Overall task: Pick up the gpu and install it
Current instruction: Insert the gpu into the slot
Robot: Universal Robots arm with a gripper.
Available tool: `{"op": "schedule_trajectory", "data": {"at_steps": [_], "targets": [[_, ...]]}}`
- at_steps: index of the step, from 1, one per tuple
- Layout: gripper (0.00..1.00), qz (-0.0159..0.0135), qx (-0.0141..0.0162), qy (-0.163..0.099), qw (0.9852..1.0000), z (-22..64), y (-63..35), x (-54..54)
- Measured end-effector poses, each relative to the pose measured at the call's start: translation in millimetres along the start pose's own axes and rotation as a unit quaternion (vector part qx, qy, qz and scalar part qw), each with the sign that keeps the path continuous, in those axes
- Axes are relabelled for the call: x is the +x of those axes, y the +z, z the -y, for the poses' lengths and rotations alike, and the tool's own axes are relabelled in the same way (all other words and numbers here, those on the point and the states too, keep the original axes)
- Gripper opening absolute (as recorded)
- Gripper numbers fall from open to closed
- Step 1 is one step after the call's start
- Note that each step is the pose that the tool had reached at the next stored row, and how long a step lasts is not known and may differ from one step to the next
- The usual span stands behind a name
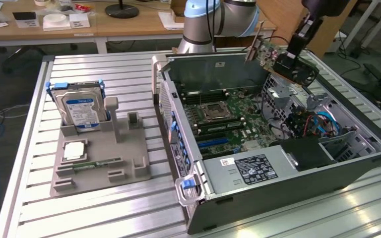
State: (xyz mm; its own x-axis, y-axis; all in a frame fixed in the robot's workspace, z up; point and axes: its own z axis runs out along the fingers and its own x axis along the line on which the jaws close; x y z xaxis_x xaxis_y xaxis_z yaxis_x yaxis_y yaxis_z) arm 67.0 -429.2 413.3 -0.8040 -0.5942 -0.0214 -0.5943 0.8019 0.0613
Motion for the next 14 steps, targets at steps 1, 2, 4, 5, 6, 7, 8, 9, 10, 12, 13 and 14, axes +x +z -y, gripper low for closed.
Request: {"op": "schedule_trajectory", "data": {"at_steps": [1,2,4,5,6,7,8,9,10,12,13,14], "targets": [[0.27,-0.0002,-0.0001,-0.004,1.0,0.0,0.1,0.0],[0.27,-0.0005,-0.0002,-0.008,1.0,0.0,0.1,0.0],[0.27,-0.0009,-0.0003,-0.015,0.9999,0.0,0.1,0.0],[0.27,-0.0011,-0.0004,-0.019,0.9998,0.0,0.2,0.0],[0.27,-0.0013,-0.0005,-0.022,0.9998,0.0,0.3,0.0],[0.27,-0.0016,-0.0006,-0.026,0.9997,0.0,0.3,0.0],[0.27,-0.0018,-0.0007,-0.03,0.9996,0.0,0.4,0.0],[0.27,-0.002,-0.0007,-0.033,0.9994,0.0,0.3,0.0],[0.27,-0.0023,-0.0008,-0.037,0.9993,0.0,0.4,0.0],[0.27,-0.0027,-0.0009,-0.044,0.999,-0.1,0.4,0.0],[0.27,-0.0029,-0.001,-0.048,0.9989,-0.1,0.5,0.0],[0.27,-0.0032,-0.0011,-0.051,0.9987,0.0,0.5,0.0]]}}
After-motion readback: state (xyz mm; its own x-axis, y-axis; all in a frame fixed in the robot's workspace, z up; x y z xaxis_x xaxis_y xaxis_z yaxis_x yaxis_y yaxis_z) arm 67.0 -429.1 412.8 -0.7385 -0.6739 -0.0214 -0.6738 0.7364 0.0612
